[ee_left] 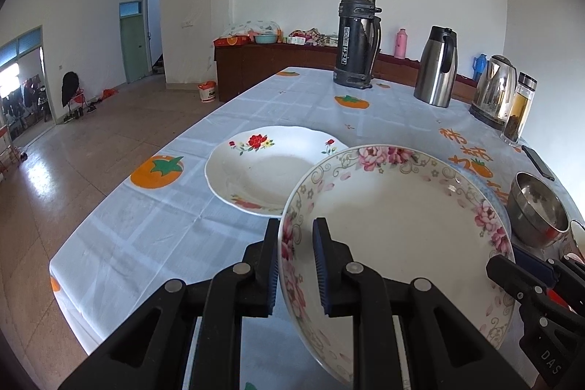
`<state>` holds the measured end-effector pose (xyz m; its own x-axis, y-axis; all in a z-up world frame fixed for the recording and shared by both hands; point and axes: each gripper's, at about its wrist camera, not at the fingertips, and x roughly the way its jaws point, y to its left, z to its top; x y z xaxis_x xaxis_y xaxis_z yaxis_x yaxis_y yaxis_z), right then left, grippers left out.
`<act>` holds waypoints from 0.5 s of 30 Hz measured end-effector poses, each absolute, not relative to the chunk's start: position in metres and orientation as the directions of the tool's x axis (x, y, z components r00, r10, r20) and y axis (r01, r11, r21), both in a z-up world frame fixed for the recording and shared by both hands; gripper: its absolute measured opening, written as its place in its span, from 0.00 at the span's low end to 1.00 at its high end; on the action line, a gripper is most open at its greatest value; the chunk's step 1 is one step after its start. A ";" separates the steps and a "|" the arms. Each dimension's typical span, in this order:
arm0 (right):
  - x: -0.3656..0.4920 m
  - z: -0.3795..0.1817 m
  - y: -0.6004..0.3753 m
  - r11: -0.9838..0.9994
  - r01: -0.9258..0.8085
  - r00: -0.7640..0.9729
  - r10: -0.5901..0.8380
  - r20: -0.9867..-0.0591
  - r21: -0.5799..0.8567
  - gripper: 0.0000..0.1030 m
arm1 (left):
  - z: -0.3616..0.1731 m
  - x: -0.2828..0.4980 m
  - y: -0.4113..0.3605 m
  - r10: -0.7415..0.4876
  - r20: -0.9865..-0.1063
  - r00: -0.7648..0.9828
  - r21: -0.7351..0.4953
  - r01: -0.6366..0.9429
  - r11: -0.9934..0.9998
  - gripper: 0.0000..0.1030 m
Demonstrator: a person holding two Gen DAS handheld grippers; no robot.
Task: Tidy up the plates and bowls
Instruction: 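Lift the pink-floral plate with the left tool over the blue-and-white plate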
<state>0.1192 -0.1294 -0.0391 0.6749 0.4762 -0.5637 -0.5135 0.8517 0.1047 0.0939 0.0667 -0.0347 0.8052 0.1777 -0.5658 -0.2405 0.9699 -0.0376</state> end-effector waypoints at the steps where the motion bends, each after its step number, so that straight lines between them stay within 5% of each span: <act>1: 0.120 -0.039 -0.130 0.854 -0.510 0.677 0.473 -0.564 0.103 0.21 | -0.034 0.095 0.066 0.176 -0.563 0.807 -0.036 -0.237 0.971 0.19; 15: 0.135 -0.039 -0.138 0.880 -0.466 0.714 0.433 -0.550 0.088 0.21 | -0.028 0.113 0.055 0.166 -0.533 0.830 -0.023 -0.210 0.977 0.19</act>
<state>0.1350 -0.1376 -0.0390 0.7143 0.4333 -0.5496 -0.4660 0.8803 0.0884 0.1129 0.0552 -0.0282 0.8298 0.1661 -0.5328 -0.2102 0.9774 -0.0228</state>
